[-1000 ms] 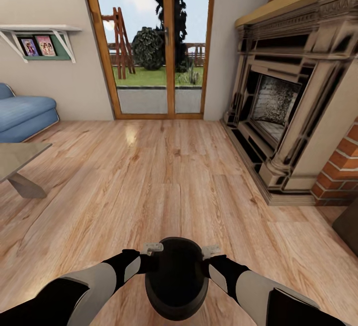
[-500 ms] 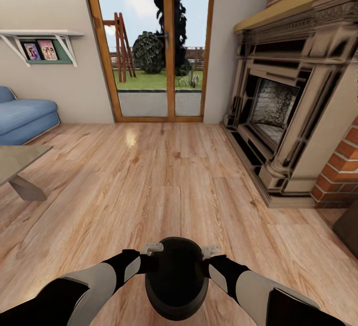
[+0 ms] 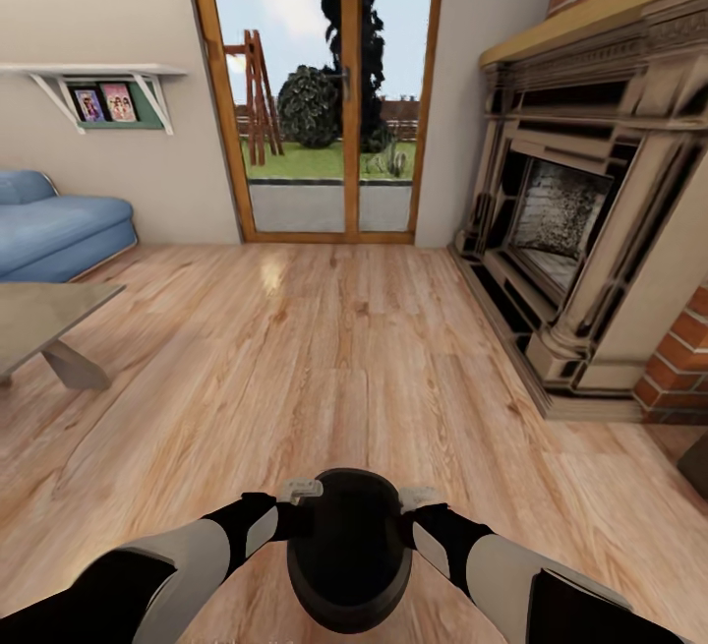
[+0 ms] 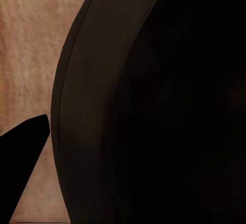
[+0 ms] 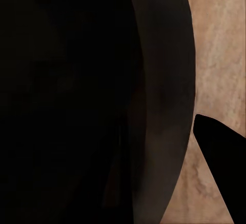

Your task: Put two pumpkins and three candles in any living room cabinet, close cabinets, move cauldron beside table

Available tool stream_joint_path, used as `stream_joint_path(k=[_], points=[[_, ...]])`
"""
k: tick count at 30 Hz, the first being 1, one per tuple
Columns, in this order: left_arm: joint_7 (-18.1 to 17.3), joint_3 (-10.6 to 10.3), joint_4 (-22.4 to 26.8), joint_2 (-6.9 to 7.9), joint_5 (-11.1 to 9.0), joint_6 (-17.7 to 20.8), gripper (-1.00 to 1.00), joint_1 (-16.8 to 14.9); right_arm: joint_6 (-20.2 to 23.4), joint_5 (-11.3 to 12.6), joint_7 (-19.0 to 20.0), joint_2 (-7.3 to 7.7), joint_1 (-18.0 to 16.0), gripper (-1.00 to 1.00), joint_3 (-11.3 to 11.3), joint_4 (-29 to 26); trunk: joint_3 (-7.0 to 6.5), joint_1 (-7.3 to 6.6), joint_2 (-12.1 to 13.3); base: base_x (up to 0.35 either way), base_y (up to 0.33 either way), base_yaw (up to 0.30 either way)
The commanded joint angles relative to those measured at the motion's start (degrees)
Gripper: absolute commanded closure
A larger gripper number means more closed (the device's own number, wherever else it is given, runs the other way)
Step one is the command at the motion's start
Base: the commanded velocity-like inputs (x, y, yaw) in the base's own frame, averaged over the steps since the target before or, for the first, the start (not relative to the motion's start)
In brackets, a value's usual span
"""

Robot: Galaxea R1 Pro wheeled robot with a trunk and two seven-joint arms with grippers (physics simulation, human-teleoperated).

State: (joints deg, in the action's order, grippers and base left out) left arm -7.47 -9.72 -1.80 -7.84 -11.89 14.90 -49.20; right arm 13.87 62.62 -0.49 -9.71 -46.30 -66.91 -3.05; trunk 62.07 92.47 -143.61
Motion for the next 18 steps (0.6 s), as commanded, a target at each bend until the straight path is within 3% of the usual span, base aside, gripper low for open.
stream_joint_path(k=[1,18], points=[[0.1,-1.4,0.0,0.63,-0.2,0.0,1.00,-0.1,0.2,0.5,-0.1,0.04,0.0,1.00,-1.3,0.0,0.04,-0.02,0.0,0.000,0.000,0.279],[0.1,-1.3,0.0,0.63,-0.2,0.0,1.00,-0.1,0.2,0.5,-0.1,0.04,0.0,1.00,-1.3,0.0,0.04,-0.02,0.0,0.000,0.000,0.289]])
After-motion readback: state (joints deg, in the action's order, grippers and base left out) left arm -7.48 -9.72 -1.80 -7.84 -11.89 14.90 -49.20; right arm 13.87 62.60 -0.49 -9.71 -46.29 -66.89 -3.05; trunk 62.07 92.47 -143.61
